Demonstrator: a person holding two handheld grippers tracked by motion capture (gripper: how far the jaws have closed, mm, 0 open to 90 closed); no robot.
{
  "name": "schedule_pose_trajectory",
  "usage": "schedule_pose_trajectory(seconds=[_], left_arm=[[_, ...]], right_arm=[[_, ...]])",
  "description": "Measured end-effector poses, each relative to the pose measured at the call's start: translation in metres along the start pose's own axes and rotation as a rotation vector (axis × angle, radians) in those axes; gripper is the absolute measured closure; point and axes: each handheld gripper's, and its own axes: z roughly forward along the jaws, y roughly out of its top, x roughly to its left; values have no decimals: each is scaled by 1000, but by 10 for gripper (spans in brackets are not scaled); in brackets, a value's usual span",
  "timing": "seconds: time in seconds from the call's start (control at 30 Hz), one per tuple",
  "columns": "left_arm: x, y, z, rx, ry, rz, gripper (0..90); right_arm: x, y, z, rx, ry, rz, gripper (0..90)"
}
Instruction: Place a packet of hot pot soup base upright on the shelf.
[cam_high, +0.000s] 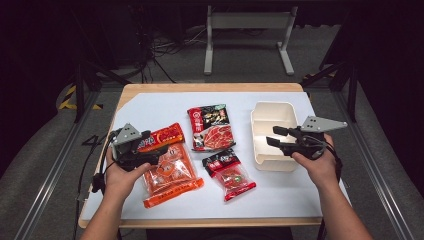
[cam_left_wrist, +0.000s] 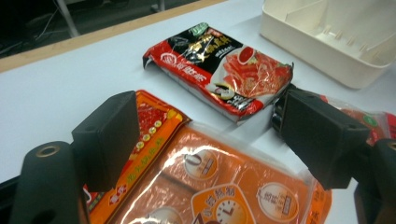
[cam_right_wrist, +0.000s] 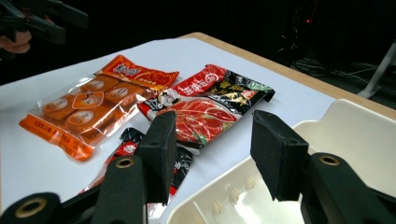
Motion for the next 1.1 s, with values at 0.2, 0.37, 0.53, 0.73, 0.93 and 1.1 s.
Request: schedule_pose_trajectory(seconds=[0.2, 0.37, 0.53, 0.73, 0.93, 1.1], left_arm=[[-3, 14, 9, -25, -15, 5, 208], [-2, 23, 16, -43, -32, -2, 208], [5, 36, 28, -54, -51, -27, 214], [12, 50, 50, -32, -47, -18, 230], [23, 61, 74, -7, -57, -62, 209], [32, 69, 90, 2, -57, -86, 191]], right_arm=[[-2, 2, -7, -16, -11, 7, 492], [-6, -1, -10, -4, -32, 14, 477], [-8, -3, -11, -4, -43, 22, 470], [-11, -3, -12, -4, -50, 25, 468], [-11, -5, -14, -1, -55, 28, 465], [-11, -6, -18, 0, -67, 32, 459]])
